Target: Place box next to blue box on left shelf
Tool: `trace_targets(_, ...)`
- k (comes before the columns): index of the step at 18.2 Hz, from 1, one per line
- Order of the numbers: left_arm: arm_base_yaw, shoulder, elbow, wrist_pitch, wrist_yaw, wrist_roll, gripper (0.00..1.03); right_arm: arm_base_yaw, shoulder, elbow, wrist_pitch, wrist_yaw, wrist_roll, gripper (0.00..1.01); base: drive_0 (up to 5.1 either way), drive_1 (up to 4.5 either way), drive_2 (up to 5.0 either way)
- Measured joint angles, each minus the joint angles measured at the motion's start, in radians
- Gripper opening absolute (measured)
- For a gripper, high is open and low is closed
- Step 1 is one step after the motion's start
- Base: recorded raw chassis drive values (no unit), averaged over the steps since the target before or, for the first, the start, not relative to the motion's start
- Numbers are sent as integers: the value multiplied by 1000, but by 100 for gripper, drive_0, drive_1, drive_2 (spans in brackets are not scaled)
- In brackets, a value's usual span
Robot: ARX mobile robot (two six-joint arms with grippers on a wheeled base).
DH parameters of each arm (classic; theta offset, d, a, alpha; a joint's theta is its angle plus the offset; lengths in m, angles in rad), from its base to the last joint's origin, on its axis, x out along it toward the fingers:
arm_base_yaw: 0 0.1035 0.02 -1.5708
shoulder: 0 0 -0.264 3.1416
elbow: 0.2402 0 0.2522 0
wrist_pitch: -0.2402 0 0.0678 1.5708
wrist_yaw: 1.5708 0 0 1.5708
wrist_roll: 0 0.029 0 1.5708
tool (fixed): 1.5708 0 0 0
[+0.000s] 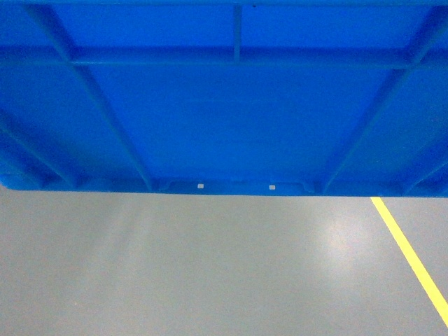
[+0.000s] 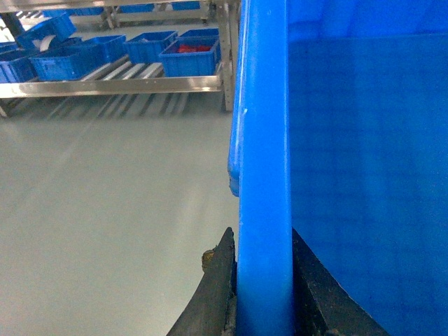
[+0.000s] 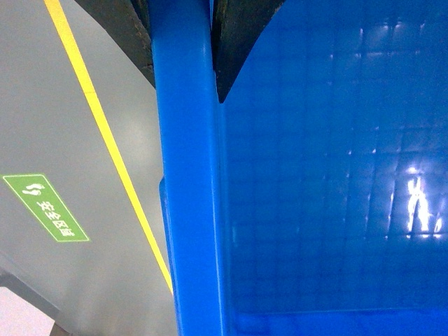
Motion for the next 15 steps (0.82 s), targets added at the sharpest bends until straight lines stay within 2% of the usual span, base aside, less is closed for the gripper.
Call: trace_targets(15, 0, 0, 0, -2, 0, 0, 12, 0, 0, 0, -4, 0, 0, 10, -2, 416, -420)
